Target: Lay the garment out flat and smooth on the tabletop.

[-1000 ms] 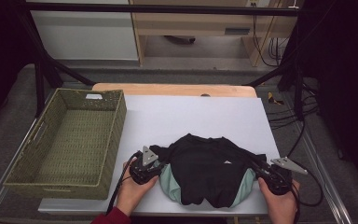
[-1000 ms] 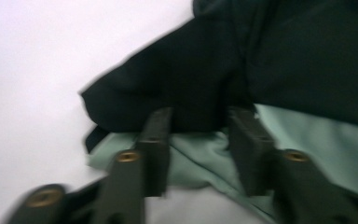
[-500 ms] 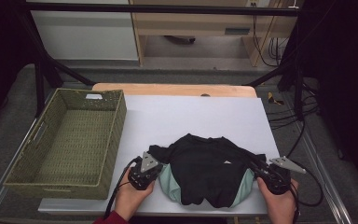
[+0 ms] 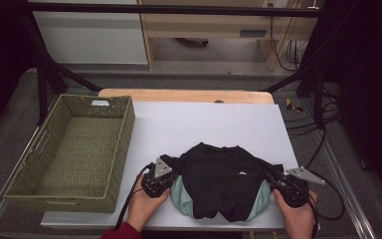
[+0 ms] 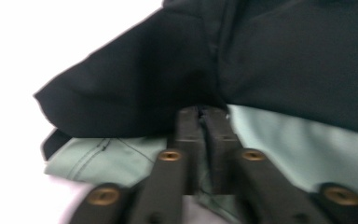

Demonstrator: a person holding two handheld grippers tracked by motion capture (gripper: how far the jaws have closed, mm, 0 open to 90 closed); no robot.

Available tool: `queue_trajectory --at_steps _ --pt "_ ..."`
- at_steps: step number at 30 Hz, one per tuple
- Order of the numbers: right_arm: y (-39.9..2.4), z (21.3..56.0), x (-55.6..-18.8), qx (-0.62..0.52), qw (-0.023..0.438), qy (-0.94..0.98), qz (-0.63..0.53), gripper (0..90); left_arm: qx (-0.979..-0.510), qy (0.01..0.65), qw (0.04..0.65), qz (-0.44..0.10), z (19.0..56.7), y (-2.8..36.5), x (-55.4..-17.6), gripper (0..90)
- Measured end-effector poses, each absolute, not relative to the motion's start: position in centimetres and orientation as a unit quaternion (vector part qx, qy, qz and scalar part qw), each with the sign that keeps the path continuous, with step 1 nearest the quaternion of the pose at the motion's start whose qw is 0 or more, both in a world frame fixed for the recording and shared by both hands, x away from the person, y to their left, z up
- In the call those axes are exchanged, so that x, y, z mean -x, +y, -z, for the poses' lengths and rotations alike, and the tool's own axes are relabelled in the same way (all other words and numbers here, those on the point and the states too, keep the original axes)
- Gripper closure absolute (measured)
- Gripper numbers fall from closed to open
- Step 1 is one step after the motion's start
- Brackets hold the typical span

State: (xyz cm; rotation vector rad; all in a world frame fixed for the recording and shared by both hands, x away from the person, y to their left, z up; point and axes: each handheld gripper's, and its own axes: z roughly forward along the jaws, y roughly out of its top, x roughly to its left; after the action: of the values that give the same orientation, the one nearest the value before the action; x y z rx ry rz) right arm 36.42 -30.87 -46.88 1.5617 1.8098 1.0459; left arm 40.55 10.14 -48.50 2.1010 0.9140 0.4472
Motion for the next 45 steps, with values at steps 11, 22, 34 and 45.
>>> queue_trajectory --at_steps 11,22,34,45 --pt "-31.0 46.9 -36.4 -0.577 0.261 0.668 -0.391 57.0 -0.814 0.355 0.42 -0.186 45.8 11.6 -37.7 90.0" --pt "-31.0 46.8 -36.4 -0.572 0.258 0.67 -0.396 56.3 -0.836 0.358 0.385 -0.156 47.3 11.6 -36.2 90.0" --pt "-30.9 46.9 -36.5 -0.571 0.262 0.67 -0.395 52.0 -0.814 0.367 0.409 -0.187 47.3 12.3 -35.2 82.8" --pt "-30.5 48.5 -37.5 -0.573 0.218 0.697 -0.372 75.4 -0.797 0.373 0.421 -0.22 46.7 12.1 -36.7 62.2"
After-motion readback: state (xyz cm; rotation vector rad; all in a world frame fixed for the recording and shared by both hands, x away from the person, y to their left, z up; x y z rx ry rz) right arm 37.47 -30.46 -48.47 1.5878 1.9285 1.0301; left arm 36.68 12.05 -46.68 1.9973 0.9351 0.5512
